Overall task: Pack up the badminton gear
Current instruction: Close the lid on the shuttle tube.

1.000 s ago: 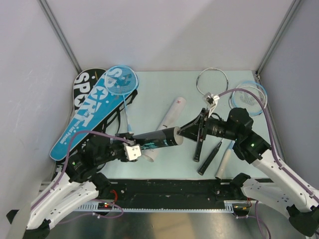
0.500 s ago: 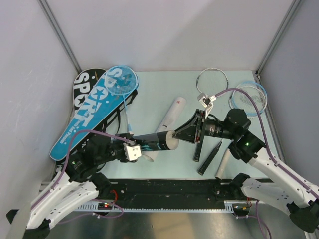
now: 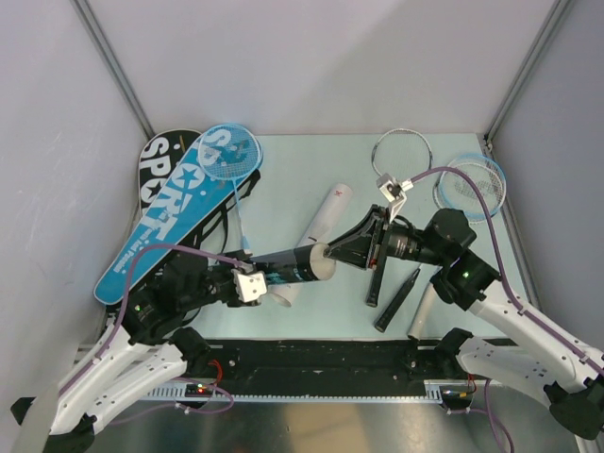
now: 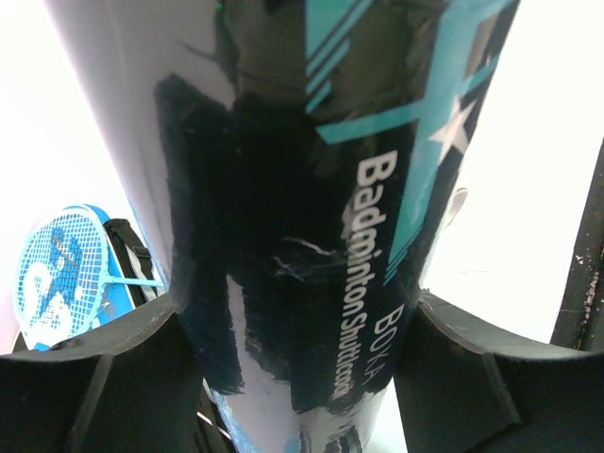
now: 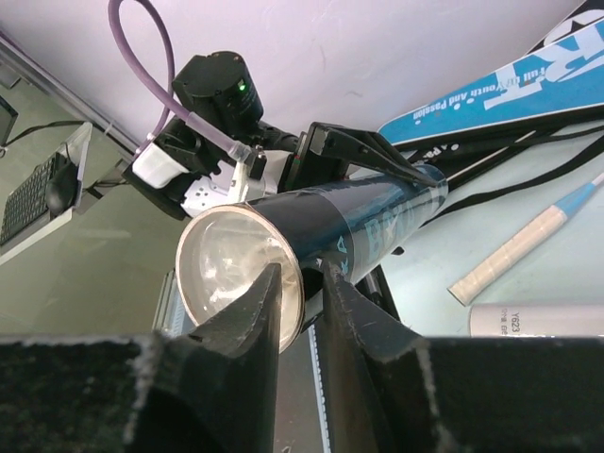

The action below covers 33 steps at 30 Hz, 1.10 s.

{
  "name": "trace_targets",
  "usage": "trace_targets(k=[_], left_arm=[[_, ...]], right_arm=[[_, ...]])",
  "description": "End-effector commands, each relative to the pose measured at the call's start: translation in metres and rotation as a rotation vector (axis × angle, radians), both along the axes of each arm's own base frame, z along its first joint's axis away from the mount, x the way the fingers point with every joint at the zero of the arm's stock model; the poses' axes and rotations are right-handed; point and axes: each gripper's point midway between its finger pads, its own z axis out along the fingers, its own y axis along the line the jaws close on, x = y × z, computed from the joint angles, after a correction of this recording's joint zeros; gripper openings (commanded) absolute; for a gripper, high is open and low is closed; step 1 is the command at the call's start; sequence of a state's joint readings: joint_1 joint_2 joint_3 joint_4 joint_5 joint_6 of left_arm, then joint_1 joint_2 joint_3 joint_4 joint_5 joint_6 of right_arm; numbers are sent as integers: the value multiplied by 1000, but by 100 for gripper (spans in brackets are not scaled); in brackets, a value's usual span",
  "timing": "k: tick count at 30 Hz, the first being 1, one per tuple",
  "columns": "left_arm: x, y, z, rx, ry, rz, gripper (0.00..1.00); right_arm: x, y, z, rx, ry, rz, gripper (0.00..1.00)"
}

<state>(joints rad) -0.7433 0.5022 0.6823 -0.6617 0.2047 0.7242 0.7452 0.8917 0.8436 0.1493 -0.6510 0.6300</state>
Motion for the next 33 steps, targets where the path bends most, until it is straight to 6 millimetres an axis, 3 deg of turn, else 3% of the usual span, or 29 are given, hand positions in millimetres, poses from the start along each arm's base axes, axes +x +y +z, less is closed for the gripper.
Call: trace_targets(k=[1, 3, 6, 13, 18, 24, 30, 33], left_arm=[[-5, -36, 114, -313, -229, -145, 41], [-4, -35, 113, -316, -221, -129, 41], [-2, -35, 111, -317, -210, -116, 42], [0, -35, 111, -321, -194, -102, 42], [7, -32, 109, -320, -179, -52, 42], [19, -28, 101, -322, -132, 38, 42], [30, -26, 97, -326, -87, 120, 43], [38, -25, 98, -335, -70, 168, 46]], right_arm=[[11, 6, -47, -113, 113, -62, 34], [10, 5, -44, -108, 104, -74, 42], [8, 6, -47, -120, 99, -79, 46], [5, 12, -53, -137, 108, -67, 36], [9, 4, -32, -76, 89, -114, 41], [29, -35, 11, 20, 41, -367, 52], [23, -79, 46, 133, -29, -513, 71], [21, -92, 49, 140, -49, -556, 84]])
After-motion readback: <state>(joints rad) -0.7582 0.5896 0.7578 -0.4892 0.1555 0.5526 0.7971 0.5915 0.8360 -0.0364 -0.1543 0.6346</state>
